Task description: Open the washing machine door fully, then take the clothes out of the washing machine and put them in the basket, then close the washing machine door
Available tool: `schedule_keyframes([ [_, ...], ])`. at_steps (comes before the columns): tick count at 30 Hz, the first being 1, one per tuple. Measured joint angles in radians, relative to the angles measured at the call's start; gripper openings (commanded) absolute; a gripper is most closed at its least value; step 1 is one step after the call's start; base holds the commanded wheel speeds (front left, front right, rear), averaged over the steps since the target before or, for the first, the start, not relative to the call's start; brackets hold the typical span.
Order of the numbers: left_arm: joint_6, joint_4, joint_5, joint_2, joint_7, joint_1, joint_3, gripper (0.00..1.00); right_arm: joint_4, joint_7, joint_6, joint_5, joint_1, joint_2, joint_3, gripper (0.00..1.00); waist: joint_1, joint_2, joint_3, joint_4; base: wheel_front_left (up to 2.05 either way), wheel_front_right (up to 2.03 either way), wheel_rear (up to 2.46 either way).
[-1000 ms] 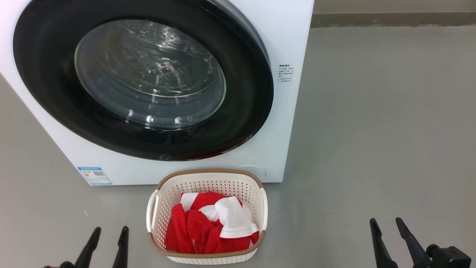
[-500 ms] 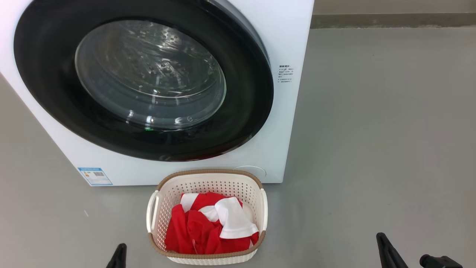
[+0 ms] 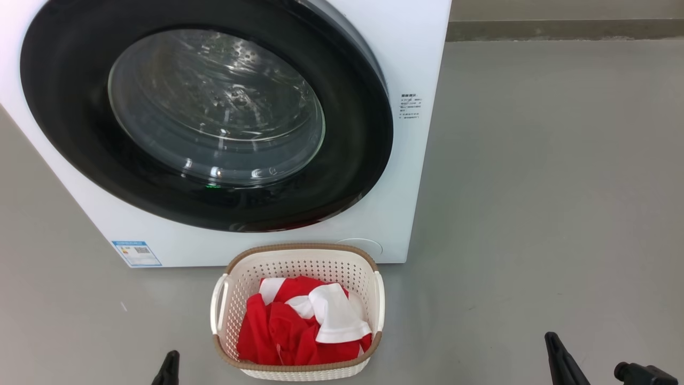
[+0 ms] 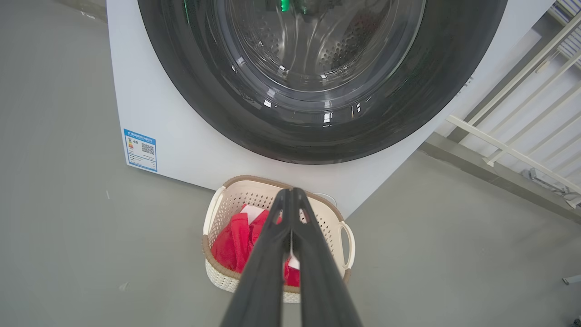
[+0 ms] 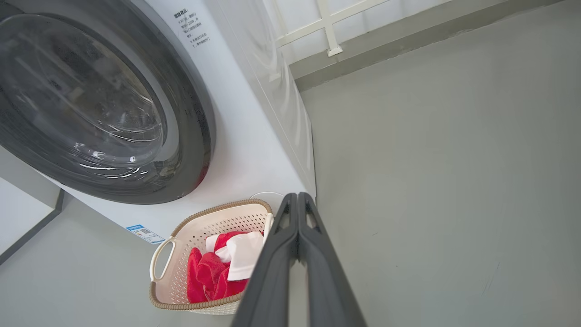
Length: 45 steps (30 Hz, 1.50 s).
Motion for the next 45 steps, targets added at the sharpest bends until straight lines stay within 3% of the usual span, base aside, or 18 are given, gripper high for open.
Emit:
schedule_keyframes([
  [45, 0.0, -0.008, -0.419, -0.038, 0.124, -0.048, 0.048, 0.0, -0.015, 0.123, 0.0, 0.466, -0.081, -0.013, -0.021, 0.0, -0.0001, 0.0, -0.005, 0.0, 0.0, 0.0, 0.0],
])
